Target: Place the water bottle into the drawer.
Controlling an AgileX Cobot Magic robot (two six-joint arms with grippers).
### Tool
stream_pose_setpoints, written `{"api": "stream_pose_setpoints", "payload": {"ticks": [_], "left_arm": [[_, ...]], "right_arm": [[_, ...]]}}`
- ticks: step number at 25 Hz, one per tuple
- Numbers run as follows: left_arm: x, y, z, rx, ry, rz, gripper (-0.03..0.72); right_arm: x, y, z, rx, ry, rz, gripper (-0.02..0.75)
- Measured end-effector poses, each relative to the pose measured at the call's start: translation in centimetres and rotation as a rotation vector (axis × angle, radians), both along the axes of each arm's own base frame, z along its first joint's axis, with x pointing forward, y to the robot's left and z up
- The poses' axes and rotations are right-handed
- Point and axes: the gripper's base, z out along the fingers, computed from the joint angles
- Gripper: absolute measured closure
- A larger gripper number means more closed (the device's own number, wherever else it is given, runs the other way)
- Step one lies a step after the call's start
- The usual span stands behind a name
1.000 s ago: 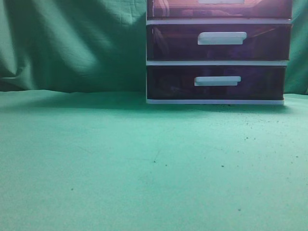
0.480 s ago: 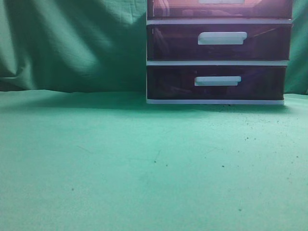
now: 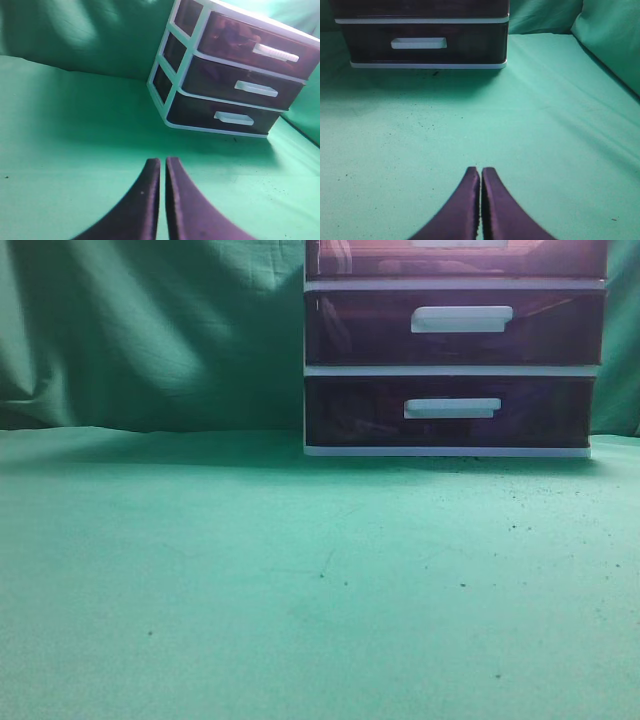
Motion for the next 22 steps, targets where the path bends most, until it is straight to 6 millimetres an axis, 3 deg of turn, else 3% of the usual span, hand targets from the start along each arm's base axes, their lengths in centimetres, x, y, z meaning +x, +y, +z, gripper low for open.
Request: {"api": "stream_pose_setpoints", "payload": {"ticks": [15, 19, 22], "left_arm": [[-0.1, -0.2, 0.0, -0.014, 0.001, -0.024, 0.688], [0.2, 0.5, 0.4, -0.043, -0.051, 0.062, 0.688], [0.4, 1.3, -0.7, -0.008, -0.034, 0.145, 0.688]], "right_arm": [[0.0, 0.0, 0.0, 0.002, 0.002, 0.000, 0.738], [0.0, 0.0, 0.0, 0.002, 0.002, 0.000, 0.738], [0.0, 0.0, 0.0, 0.002, 0.002, 0.000, 0.738]]}}
